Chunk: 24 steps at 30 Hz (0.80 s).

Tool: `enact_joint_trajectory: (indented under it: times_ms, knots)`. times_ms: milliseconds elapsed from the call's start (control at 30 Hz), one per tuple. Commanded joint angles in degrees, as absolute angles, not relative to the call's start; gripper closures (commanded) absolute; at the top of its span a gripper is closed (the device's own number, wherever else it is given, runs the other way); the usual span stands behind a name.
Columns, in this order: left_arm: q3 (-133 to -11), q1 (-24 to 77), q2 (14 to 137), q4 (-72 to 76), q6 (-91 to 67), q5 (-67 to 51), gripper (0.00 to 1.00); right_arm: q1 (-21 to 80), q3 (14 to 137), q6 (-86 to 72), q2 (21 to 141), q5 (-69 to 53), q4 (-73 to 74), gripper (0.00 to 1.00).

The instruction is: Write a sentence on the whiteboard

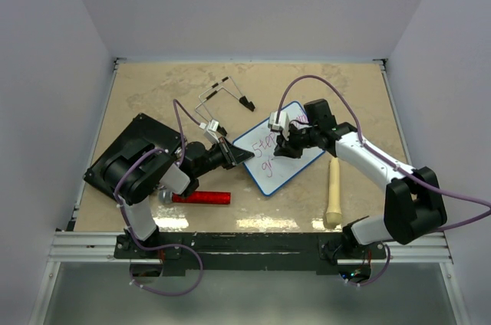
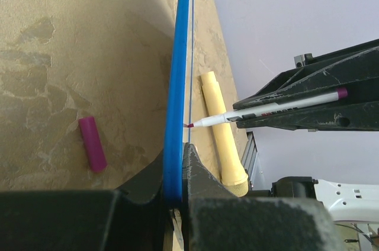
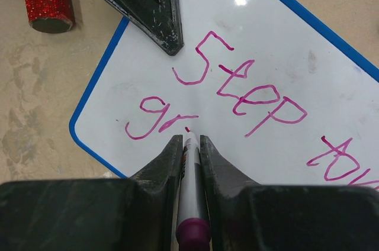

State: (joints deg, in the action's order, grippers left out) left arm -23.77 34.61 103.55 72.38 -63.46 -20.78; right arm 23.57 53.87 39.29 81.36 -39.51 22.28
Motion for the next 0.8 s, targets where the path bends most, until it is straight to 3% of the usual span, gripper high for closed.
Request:
enact_joint_trajectory:
  times_ms: [0,767]
  knots:
    - [-23.56,34.89,103.8,86.48,-62.05,-21.88,1.0,23.73,53.96,37.62,80.42,-34.37,19.43,1.0]
    - [-23.99,34.89,104.24,86.31,-62.05,-22.06,1.0,23.99,54.75,39.2,80.77,-39.37,20.12,1.0]
